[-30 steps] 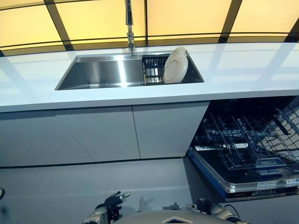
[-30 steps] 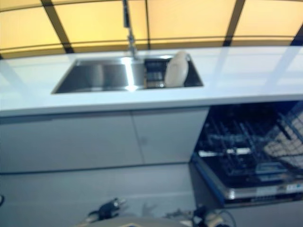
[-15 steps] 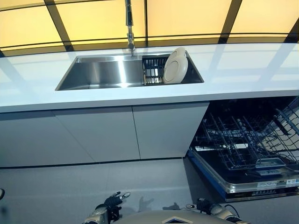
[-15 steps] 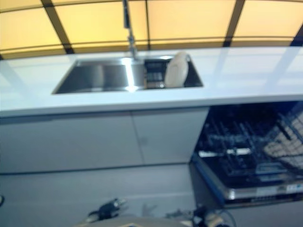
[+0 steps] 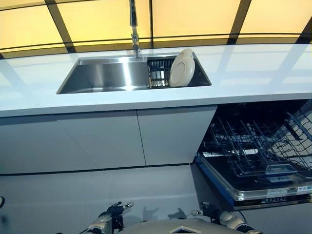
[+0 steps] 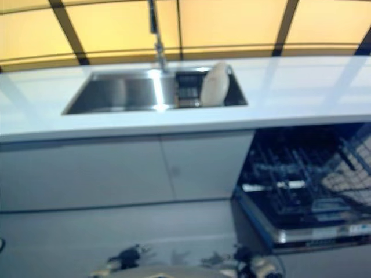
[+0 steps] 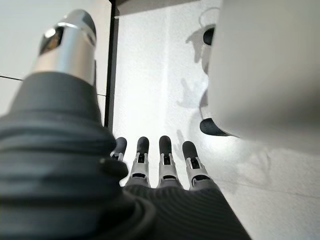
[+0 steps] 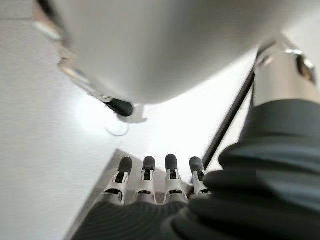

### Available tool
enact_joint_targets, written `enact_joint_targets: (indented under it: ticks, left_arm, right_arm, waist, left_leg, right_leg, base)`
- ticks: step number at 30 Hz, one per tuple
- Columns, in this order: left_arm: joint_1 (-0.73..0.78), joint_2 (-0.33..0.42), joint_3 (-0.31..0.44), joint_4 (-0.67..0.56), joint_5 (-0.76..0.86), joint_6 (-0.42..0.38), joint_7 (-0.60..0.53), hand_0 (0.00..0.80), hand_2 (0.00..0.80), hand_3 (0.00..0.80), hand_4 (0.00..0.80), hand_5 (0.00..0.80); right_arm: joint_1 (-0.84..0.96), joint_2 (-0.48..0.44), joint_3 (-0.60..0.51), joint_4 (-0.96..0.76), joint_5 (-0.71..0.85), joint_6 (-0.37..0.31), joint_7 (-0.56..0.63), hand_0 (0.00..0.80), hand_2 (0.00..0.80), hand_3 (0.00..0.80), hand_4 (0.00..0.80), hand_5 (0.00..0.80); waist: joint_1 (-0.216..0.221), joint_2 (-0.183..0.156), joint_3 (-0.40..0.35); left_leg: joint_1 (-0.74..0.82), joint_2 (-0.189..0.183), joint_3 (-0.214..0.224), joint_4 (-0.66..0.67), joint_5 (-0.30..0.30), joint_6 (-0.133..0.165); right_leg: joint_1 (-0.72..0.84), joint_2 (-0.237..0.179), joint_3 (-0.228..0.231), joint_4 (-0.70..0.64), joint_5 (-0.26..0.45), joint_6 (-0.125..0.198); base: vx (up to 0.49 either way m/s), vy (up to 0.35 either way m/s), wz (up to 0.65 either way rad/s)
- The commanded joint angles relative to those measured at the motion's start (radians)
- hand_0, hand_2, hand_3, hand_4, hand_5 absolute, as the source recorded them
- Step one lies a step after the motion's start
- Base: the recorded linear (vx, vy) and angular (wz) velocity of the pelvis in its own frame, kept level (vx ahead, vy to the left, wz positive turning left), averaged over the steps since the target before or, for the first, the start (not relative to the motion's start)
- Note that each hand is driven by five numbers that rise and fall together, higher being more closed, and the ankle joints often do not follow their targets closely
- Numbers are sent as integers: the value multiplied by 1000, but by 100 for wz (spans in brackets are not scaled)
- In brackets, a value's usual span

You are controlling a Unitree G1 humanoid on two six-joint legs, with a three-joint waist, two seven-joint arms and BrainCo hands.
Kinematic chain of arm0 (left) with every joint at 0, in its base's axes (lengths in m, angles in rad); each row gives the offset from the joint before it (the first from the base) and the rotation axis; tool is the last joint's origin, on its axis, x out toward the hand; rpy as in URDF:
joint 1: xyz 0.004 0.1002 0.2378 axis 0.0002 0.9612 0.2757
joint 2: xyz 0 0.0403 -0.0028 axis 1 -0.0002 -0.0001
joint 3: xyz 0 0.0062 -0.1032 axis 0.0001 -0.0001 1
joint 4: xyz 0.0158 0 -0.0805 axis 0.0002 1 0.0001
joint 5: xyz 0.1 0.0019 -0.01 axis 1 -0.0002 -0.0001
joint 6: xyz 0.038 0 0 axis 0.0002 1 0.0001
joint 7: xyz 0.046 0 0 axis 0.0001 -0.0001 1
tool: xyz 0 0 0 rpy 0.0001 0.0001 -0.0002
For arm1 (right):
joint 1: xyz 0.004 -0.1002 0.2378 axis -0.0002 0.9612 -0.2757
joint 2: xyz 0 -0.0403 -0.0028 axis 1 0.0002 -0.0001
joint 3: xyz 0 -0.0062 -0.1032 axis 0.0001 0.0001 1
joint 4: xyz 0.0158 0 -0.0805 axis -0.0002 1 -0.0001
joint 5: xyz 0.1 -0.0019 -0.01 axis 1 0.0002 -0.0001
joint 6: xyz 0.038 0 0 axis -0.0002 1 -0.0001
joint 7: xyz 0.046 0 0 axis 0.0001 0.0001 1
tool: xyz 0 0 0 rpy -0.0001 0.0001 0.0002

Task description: Take plates into dishwasher

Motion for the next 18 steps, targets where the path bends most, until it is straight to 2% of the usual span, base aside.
enact_joint_targets:
  ticks: [1,2,3,4,6,8,10,13,14,15,17,18]
  left_arm:
    - [-25,27,41,-10,-32,-10,-5,0,0,0,0,0]
    - [-22,28,51,-11,-36,-16,-10,0,0,0,0,0]
    - [-20,27,55,-11,-38,-29,-12,0,0,0,0,0]
    - [-22,27,55,-12,-43,-31,-11,0,0,0,0,0]
    - [-30,26,46,-16,-52,-29,-2,0,0,0,0,0]
    - [-31,17,37,-13,-56,-26,5,0,0,0,0,0]
    - [-27,6,38,-11,-54,-26,2,0,0,0,0,0]
    - [-32,-6,53,4,-101,-59,15,0,0,0,0,0]
    - [-32,-6,53,4,-101,-59,15,0,0,0,0,0]
    - [-39,1,57,10,-95,-68,18,0,0,0,0,0]
    - [-44,16,52,3,-68,-66,9,0,0,0,0,0]
    - [-48,23,46,-2,-59,-53,5,0,0,0,0,0]
  right_arm:
    - [-48,-26,48,-88,15,-22,27,0,0,0,0,0]
    - [-43,-30,48,-98,11,-18,33,0,0,0,0,0]
    - [-38,-32,48,-96,12,-20,39,0,0,0,0,0]
    - [-37,-31,45,-91,13,-25,40,0,0,0,0,0]
    - [-44,-22,44,-77,24,-32,41,0,0,0,0,0]
    - [-42,-10,48,-66,31,-35,46,0,0,0,0,0]
    - [-36,-6,43,-64,28,-35,46,0,0,0,0,0]
    - [-47,5,44,-38,7,-44,40,0,0,0,0,0]
    - [-47,5,44,-38,7,-44,40,0,0,0,0,0]
    - [-42,11,35,-34,-1,-36,35,0,0,0,0,0]
    - [-34,16,23,-47,-9,-37,47,0,0,0,0,0]
    - [-32,20,22,-57,-19,-36,52,0,0,0,0,0]
  waist:
    - [42,-92,93]
    - [54,-85,102]
    - [66,-67,109]
    - [72,-55,114]
    - [94,-23,113]
    - [125,-22,105]
    - [136,-31,92]
    - [142,-41,75]
    - [142,-41,75]
    - [145,-48,67]
    - [148,-65,49]
    - [149,-72,43]
  left_leg:
    - [-228,-43,-58,408,194,84]
    - [-248,-76,-62,368,194,91]
    - [-261,-94,-50,289,214,86]
    - [-258,-94,-27,230,229,80]
    - [-272,-78,39,-3,277,61]
    - [-301,-75,51,-180,330,43]
    - [-328,-67,70,-197,321,41]
    - [-315,-58,85,-181,269,59]
    - [-315,-58,85,-181,269,59]
    - [-315,-53,96,-120,246,66]
    - [-316,-51,120,-53,197,81]
    - [-311,-57,118,-43,186,89]
  right_leg:
    - [40,-9,19,49,-4,-33]
    - [55,0,33,49,-13,-28]
    - [80,19,47,41,-31,-24]
    - [100,30,48,35,-43,-22]
    - [161,60,55,5,-70,-17]
    - [231,58,91,-23,-90,-10]
    - [267,42,105,-38,-109,-2]
    - [287,-4,109,-32,-138,24]
    - [287,-4,109,-32,-138,24]
    - [309,-27,88,-15,-166,35]
    - [318,-56,52,18,-171,62]
    - [317,-67,40,34,-164,72]
  base:
    - [125,-148,-32]
    - [223,-11,-41]
    - [286,44,-49]
    - [356,75,-37]
    - [464,91,-45]
    - [516,102,-42]
    - [395,142,-4]
    - [301,175,-19]
    - [319,141,14]
    - [333,129,28]
    - [445,150,17]
    - [356,104,-4]
